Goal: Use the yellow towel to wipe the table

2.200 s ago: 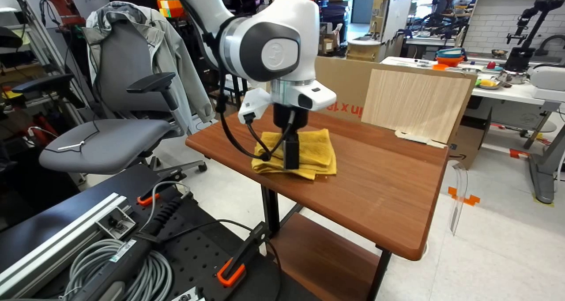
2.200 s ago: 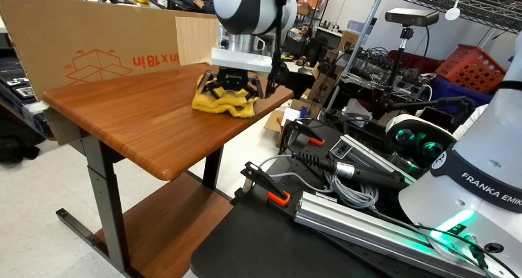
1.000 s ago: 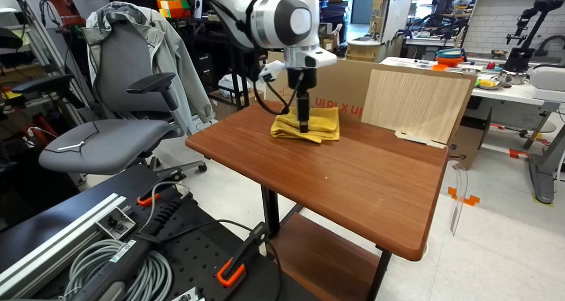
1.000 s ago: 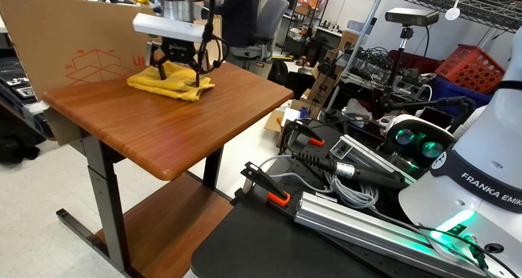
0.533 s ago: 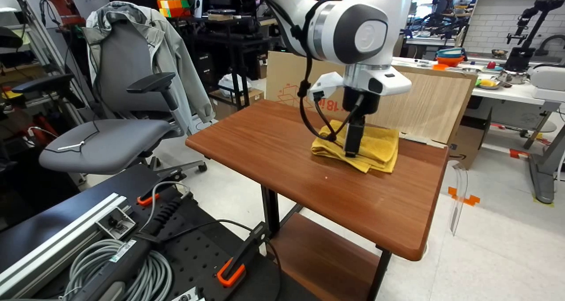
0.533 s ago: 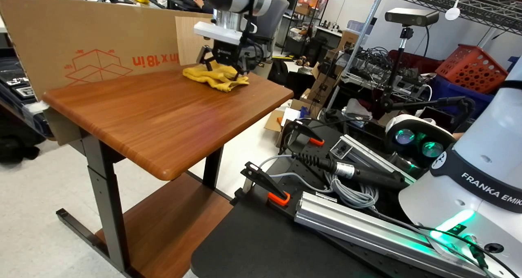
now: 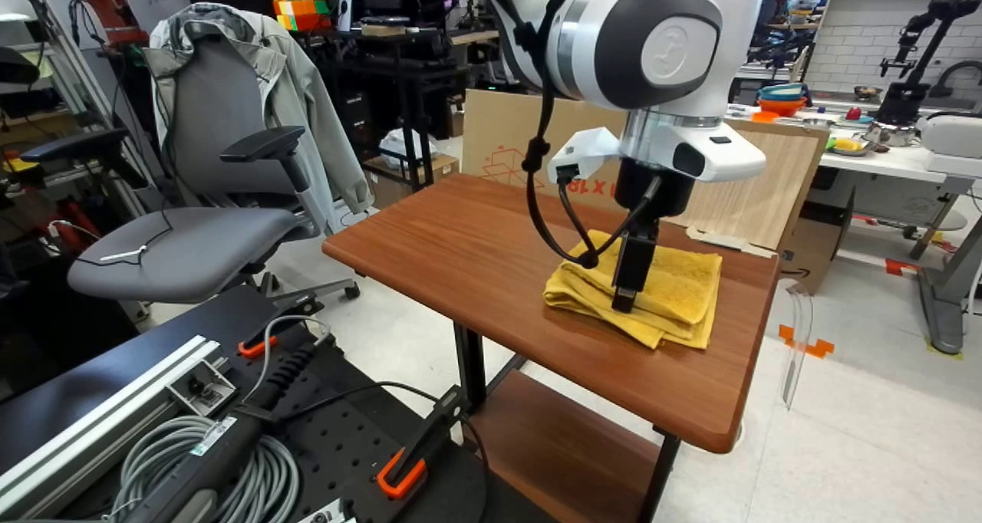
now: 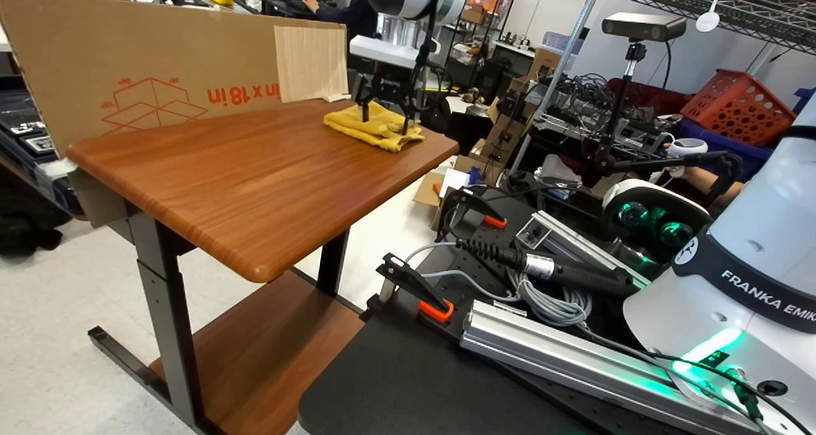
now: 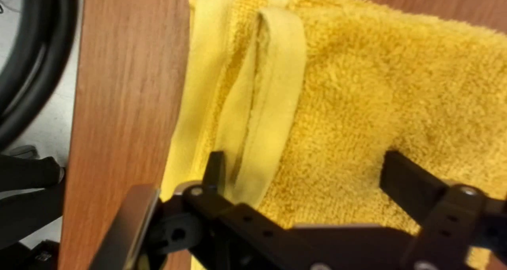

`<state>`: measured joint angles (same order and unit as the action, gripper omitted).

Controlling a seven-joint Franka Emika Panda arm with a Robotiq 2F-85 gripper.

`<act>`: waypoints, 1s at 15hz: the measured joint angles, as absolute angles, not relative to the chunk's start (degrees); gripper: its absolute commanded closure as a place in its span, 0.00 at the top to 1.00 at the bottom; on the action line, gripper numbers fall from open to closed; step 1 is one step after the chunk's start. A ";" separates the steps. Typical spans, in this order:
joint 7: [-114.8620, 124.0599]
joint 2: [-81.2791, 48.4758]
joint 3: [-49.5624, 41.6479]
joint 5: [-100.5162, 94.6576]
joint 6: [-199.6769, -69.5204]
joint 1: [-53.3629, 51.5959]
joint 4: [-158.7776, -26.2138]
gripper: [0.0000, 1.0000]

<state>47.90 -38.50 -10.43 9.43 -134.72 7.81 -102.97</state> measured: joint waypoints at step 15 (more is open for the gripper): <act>41.40 -15.54 -10.05 9.63 -136.20 7.31 -120.50 1.00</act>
<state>41.40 -15.54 -10.05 9.63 -136.20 7.31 -120.50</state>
